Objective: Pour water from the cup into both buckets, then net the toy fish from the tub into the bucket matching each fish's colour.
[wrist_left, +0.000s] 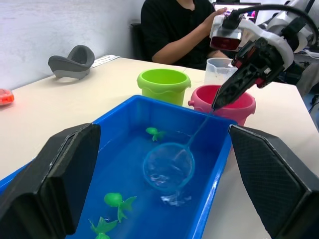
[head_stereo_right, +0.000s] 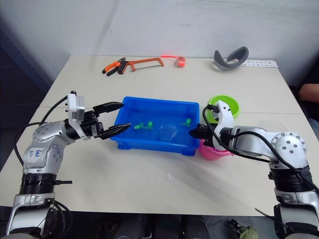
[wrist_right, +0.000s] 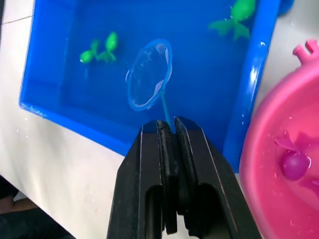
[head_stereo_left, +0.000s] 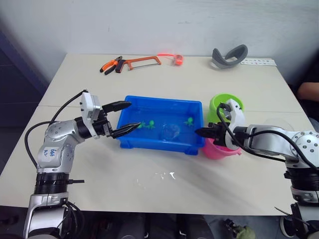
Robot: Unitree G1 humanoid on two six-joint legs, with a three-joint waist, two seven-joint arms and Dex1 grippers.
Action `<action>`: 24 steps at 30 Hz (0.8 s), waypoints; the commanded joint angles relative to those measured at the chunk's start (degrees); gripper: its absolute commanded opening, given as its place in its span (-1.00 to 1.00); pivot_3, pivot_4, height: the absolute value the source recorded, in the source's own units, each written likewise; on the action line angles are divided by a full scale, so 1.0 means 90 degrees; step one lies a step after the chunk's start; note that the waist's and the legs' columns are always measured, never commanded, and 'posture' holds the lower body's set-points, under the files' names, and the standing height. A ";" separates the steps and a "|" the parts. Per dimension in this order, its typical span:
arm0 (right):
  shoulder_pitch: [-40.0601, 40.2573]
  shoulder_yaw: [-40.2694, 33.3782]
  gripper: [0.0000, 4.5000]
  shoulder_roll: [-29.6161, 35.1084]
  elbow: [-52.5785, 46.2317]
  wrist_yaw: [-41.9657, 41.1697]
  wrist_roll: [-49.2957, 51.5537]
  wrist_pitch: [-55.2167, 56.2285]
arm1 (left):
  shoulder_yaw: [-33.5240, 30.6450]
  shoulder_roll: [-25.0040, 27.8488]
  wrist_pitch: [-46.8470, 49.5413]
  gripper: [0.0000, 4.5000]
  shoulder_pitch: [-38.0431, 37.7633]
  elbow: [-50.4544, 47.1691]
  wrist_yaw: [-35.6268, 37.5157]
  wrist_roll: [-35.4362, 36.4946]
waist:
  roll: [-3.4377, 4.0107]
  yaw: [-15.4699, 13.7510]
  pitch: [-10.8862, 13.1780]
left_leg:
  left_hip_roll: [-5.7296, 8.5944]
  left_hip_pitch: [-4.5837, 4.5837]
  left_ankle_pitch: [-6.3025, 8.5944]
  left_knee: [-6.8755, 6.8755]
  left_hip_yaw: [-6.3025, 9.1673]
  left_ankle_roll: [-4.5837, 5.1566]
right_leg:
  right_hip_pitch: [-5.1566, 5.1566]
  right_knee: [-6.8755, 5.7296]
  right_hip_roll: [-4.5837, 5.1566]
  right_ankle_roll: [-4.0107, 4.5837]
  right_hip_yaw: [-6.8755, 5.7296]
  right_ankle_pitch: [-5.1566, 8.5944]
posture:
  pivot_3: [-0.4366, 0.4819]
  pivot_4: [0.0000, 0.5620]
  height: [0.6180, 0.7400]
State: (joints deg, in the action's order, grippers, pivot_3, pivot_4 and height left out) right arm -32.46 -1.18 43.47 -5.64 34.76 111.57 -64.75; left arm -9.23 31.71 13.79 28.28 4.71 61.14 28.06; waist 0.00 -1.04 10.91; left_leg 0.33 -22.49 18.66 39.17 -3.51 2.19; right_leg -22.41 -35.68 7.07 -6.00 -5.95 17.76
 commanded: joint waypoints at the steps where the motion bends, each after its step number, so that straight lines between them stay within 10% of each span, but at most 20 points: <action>1: -0.0147 -0.0276 -1.00 -0.0419 0.0203 0.0813 0.0159 0.0073 | -0.0033 0.0015 -0.0039 0.99 -0.0060 -0.0431 -0.0081 0.0113 | 0.0000 0.0002 0.0000 | 0.0000 -0.0001 0.0000 0.0000 0.0001 0.0000 | 0.0000 0.0001 0.0000 0.0000 0.0000 0.0000 | -0.05 -0.47 1.00; 24: 0.0049 -0.1283 -1.00 -0.1677 -0.0043 0.3317 0.0159 0.0193 | 0.0676 0.0230 -0.0261 0.99 0.0680 -0.0086 0.0493 -0.0270 | 0.0001 0.0039 0.0000 | -0.0002 -0.0014 -0.0001 -0.0004 0.0008 0.0002 | -0.0006 0.0004 -0.0001 0.0000 0.0017 0.0000 | -0.05 -0.47 1.00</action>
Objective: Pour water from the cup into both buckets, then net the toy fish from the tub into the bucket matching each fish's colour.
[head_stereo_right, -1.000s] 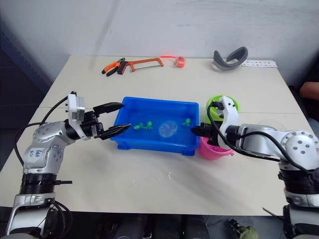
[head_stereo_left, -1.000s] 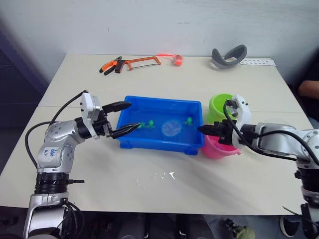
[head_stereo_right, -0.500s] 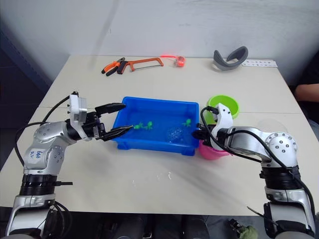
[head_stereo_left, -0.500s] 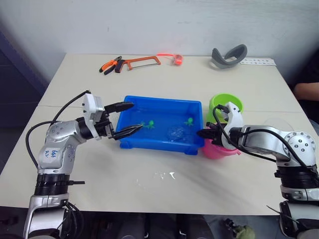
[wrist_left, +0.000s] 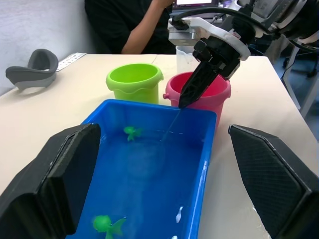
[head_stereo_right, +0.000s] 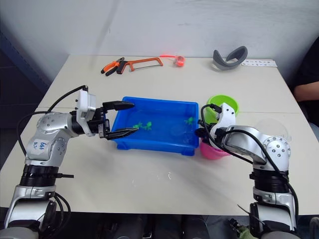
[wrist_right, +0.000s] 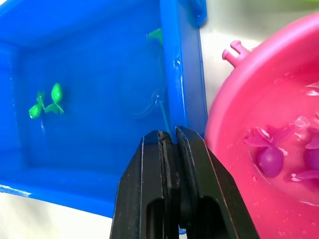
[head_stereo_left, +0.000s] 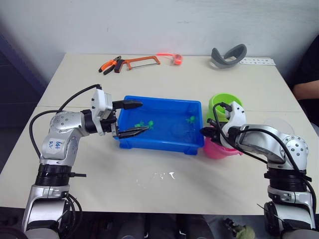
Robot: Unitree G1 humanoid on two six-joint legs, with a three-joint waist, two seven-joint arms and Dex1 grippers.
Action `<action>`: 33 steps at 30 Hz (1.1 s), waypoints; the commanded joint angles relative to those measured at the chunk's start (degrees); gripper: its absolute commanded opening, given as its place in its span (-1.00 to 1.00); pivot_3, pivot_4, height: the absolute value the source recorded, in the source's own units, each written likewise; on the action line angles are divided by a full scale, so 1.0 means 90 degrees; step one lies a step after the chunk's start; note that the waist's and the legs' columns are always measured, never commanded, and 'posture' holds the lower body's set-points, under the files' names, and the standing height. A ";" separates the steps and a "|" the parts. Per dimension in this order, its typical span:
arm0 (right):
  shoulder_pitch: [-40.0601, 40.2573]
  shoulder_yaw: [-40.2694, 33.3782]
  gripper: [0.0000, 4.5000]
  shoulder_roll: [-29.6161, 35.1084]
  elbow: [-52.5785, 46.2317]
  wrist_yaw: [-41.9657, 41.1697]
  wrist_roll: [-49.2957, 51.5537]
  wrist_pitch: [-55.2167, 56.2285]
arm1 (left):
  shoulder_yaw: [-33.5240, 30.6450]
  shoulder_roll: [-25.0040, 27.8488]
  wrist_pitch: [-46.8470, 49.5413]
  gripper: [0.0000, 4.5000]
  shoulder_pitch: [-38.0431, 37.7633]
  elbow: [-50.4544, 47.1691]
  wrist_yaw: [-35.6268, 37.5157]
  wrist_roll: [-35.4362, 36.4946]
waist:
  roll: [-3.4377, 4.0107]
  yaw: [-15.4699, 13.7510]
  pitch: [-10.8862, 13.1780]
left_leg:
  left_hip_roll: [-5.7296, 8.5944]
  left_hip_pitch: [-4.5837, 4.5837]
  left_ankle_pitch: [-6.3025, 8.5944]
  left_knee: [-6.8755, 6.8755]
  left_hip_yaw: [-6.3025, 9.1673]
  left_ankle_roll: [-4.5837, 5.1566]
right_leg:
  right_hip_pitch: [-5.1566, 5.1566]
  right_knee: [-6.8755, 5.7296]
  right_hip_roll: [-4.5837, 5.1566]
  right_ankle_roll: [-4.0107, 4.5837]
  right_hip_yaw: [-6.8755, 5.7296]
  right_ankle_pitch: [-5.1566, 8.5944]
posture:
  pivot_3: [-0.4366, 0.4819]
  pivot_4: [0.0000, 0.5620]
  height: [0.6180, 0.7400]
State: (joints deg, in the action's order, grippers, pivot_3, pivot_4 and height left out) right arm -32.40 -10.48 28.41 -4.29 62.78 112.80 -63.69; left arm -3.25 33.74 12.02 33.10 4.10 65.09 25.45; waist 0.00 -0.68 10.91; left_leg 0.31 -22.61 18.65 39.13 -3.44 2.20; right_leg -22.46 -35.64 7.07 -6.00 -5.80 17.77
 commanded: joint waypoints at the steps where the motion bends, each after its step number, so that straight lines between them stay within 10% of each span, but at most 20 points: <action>1: 0.0019 -0.0262 -1.00 -0.0036 -0.0206 0.0245 0.0022 0.0084 | 0.0016 -0.0001 -0.0067 0.99 0.0165 -0.0002 0.0062 0.0022 | 0.0000 -0.0003 0.0000 | 0.0000 0.0000 0.0000 0.0000 0.0000 0.0001 | 0.0000 0.0000 0.0000 0.0000 0.0000 0.0000 | -0.05 -0.47 1.00; 33: -0.0677 -0.0356 -1.00 -0.0796 -0.0028 0.1782 0.0022 0.0521 | 0.0056 -0.0234 -0.0143 0.99 0.0205 0.0037 0.0013 0.0069 | 0.0001 0.0098 0.0001 | 0.0003 -0.0029 -0.0004 0.0000 0.0028 0.0005 | -0.0009 0.0010 0.0004 0.0000 -0.0002 0.0000 | -0.05 -0.47 1.00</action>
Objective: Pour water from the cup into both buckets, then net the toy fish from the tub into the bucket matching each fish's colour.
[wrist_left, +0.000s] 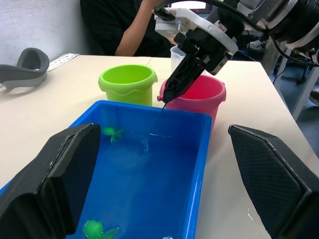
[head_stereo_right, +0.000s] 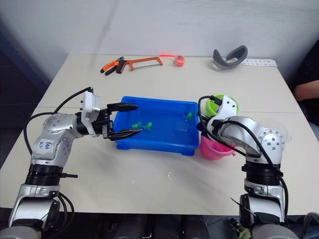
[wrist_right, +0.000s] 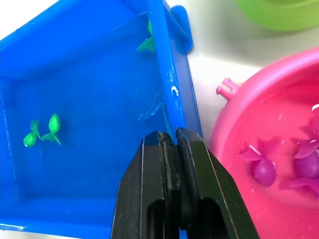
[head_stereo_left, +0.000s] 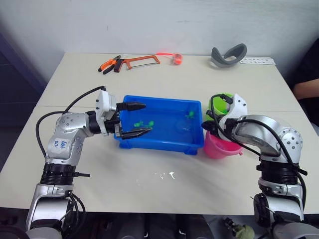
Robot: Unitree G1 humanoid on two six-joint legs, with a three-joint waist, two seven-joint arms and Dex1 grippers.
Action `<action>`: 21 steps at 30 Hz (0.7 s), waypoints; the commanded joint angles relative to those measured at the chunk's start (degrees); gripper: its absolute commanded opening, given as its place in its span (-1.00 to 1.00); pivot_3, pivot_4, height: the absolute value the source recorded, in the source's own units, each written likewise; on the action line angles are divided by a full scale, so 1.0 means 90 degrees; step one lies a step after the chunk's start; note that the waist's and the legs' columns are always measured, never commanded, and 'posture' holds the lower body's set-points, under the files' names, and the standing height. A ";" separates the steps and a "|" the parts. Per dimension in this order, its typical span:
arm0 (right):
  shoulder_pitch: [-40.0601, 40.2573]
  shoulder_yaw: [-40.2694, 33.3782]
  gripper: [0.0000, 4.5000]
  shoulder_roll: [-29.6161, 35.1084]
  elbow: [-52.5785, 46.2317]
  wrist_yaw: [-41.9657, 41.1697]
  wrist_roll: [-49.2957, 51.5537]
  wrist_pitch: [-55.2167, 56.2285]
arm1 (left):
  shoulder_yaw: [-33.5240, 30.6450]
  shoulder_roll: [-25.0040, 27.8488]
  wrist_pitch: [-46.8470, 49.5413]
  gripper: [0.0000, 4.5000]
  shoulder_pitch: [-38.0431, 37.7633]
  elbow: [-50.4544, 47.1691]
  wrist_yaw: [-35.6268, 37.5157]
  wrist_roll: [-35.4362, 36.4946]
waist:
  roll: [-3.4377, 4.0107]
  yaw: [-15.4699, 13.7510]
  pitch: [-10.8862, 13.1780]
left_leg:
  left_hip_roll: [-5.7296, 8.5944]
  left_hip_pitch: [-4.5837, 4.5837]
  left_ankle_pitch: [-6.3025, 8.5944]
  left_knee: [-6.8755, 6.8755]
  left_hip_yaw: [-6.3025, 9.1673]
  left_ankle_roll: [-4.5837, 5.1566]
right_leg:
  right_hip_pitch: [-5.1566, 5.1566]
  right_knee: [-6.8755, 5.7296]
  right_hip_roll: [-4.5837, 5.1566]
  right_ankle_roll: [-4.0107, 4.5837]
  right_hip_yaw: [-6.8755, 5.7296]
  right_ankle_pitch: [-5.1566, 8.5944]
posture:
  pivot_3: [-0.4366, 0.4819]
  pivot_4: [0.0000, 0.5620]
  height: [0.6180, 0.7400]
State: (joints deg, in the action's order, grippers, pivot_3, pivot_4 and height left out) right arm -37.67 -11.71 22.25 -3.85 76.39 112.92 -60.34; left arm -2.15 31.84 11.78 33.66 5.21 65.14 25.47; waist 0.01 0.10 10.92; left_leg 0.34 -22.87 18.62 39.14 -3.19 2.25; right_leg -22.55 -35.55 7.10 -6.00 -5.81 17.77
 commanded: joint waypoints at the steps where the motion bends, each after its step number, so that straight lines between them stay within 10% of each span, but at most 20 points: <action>1: -0.0083 -0.0226 -1.00 -0.0133 -0.0107 0.0354 0.0009 0.0194 | -0.0068 -0.0026 -0.0119 0.99 0.0135 -0.0092 0.0008 0.0065 | 0.0001 0.0017 0.0000 | 0.0000 -0.0001 0.0000 0.0000 0.0000 0.0000 | -0.0001 0.0000 0.0000 0.0000 0.0000 0.0000 | -0.05 -0.47 1.00; 21: -0.0142 0.0008 -1.00 -0.0110 -0.0433 0.0845 0.0009 0.1481 | -0.0080 0.0097 -0.0061 0.99 0.0049 -0.0136 0.0039 0.0035 | 0.0002 -0.0008 0.0001 | 0.0002 -0.0012 -0.0003 0.0000 0.0006 0.0000 | -0.0008 -0.0001 0.0001 0.0000 -0.0002 0.0000 | -0.05 -0.47 1.00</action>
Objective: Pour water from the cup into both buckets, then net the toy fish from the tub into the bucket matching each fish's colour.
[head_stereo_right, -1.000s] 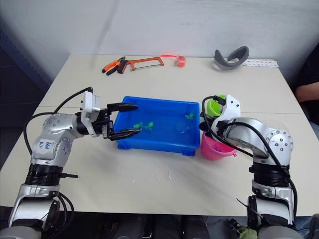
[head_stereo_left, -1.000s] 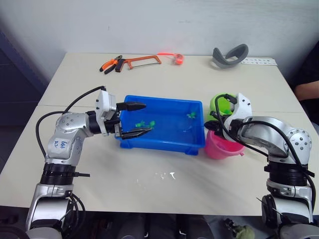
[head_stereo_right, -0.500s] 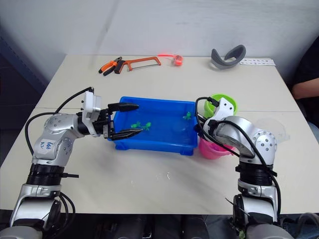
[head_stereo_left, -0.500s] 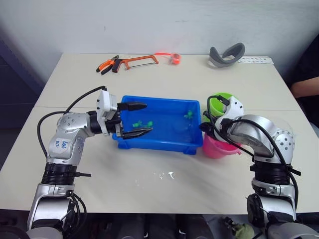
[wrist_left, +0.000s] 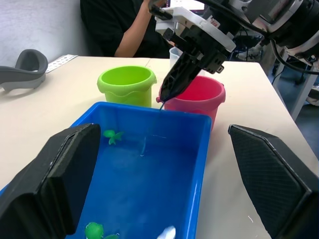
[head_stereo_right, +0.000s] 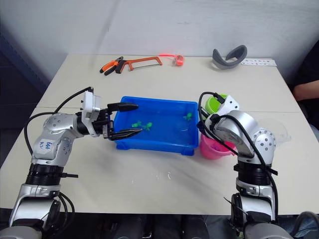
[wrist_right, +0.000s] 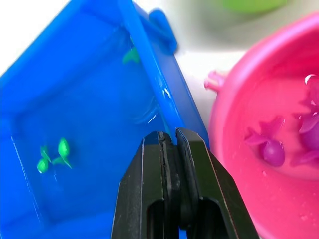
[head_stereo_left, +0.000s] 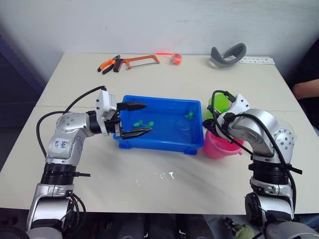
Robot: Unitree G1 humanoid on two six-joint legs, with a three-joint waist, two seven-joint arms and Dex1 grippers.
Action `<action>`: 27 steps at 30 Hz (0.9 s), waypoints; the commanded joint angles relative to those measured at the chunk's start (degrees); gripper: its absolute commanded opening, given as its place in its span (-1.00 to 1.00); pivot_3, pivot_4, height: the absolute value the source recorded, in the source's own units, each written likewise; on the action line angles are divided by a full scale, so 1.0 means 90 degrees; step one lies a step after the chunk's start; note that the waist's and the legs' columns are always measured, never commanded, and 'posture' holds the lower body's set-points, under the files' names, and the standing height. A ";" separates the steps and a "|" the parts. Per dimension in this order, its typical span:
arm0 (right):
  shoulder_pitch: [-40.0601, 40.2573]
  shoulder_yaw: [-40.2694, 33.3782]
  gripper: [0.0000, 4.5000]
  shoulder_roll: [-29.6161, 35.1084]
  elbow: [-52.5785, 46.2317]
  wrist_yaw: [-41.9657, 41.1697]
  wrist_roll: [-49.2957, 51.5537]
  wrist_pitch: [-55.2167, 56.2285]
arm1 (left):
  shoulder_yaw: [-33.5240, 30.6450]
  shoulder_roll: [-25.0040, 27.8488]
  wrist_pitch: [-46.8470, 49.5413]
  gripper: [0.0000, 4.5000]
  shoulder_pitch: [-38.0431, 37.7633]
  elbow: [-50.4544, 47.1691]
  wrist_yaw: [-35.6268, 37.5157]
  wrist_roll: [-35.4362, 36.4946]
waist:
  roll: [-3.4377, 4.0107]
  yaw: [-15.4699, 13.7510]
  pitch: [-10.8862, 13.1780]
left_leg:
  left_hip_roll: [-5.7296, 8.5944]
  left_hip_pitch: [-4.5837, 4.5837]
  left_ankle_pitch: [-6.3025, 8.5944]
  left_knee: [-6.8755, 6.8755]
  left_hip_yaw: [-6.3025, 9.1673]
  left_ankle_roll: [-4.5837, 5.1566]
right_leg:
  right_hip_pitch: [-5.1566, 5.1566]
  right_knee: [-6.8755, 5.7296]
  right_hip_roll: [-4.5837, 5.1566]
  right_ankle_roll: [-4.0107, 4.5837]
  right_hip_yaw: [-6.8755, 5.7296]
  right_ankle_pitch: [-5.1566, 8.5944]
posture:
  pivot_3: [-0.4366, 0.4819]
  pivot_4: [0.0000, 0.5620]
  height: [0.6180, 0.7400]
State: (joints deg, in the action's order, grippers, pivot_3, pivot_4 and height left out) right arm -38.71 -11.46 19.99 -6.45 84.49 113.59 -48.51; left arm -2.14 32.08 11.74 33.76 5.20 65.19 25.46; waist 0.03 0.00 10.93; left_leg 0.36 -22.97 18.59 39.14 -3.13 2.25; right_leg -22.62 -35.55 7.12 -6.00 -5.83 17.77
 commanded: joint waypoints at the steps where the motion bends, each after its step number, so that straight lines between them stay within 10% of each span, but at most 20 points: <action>1: -0.0033 0.0000 -1.00 0.0114 -0.0162 -0.0081 -0.0065 0.0193 | -0.0082 0.0075 -0.0058 0.99 0.0039 -0.0130 0.0036 0.0040 | 0.0000 0.0008 0.0000 | 0.0000 -0.0001 0.0000 0.0000 0.0000 0.0000 | 0.0000 0.0000 0.0000 0.0000 0.0000 0.0000 | -0.05 -0.47 1.00; 27: 0.0526 0.0528 -1.00 0.1099 -0.0651 -0.2333 -0.0067 0.0168 | -0.0121 0.0097 -0.0031 0.99 0.0013 -0.0143 0.0079 0.0065 | 0.0000 0.0027 0.0000 | -0.0002 -0.0009 0.0000 0.0000 0.0001 0.0000 | -0.0008 0.0001 0.0000 0.0000 -0.0001 0.0000 | -0.05 -0.47 1.00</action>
State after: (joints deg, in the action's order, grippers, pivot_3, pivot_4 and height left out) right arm -34.42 -6.55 28.38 -9.37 66.26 111.95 -46.50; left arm -2.16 32.21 11.79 33.76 5.25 65.95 25.47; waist 0.03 0.23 10.93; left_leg 0.35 -23.05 18.58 39.13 -3.12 2.25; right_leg -22.69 -35.55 7.12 -6.00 -5.84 17.77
